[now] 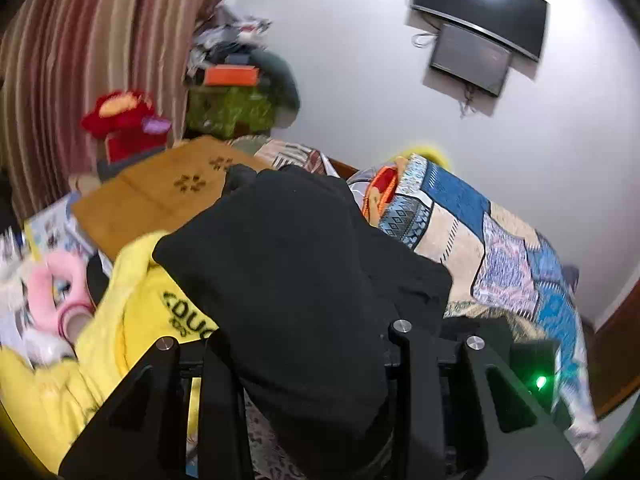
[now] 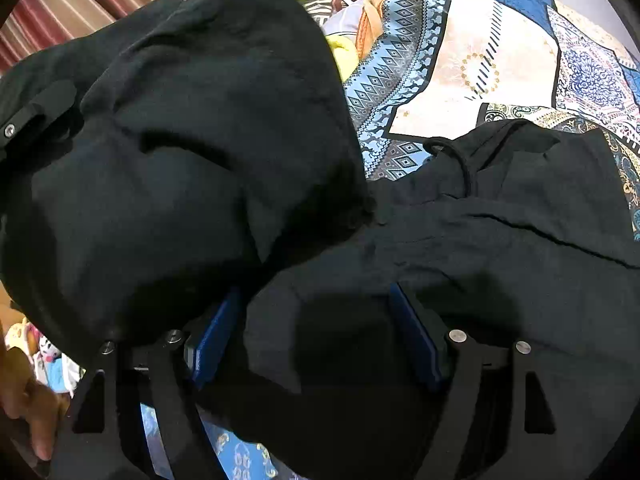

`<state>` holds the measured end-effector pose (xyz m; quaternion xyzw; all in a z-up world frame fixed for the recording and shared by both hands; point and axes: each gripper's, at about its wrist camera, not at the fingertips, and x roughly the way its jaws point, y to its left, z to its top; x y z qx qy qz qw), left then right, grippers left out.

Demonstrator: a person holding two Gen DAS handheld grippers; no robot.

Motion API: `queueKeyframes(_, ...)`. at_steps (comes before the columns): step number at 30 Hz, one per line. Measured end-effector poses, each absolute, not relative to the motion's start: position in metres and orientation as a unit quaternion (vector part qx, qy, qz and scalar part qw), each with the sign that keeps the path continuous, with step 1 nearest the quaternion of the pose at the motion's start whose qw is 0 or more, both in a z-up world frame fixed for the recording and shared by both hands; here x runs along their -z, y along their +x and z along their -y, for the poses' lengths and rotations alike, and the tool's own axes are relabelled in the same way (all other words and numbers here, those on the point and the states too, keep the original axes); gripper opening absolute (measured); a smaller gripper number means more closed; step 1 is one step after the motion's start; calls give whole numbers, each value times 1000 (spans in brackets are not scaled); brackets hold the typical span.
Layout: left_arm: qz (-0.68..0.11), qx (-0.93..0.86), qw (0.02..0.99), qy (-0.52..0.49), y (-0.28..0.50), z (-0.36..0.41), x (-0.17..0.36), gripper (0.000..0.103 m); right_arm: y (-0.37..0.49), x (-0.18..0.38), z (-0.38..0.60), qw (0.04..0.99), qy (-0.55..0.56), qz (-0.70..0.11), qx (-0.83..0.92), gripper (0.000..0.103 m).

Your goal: Fold large clothes

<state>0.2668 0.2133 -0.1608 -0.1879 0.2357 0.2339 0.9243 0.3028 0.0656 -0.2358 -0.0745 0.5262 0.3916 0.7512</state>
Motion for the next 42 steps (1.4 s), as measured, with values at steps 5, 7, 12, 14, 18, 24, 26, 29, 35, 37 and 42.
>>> queueKeyframes(5,-235,-219,935,-148,278,-199,149,33,303,209,-12,770,-49,-511,-378,72)
queueKeyframes(7,-228,-209,944,-117,281,-180,142,33,303,196,23,794,-44,-493,-353,73)
queueKeyframes(12,-215,-142,966,-33,295,-108,129,33,307,178,122,844,-27,-469,-257,73)
queueKeyframes(14,-222,-95,970,-27,302,-80,129,33,306,178,158,855,-19,-468,-223,73)
queueKeyframes(18,-284,-8,958,-25,320,-39,145,35,302,172,202,867,1,-465,-178,73)
queueKeyframes(24,-374,87,923,3,322,2,188,40,296,155,240,875,38,-455,-162,73)
queueKeyframes(26,-389,100,916,12,319,6,197,41,296,149,237,876,45,-448,-174,73)
queueKeyframes(29,-396,103,912,23,314,12,201,42,292,129,223,880,41,-429,-198,73)
queueKeyframes(35,-402,100,910,12,311,15,202,48,300,115,170,865,21,-422,-271,73)
queueKeyframes(37,-400,108,910,11,304,17,201,57,310,126,153,851,13,-442,-282,73)
queueKeyframes(42,-394,122,911,22,286,16,192,68,326,173,136,824,-6,-507,-254,76)
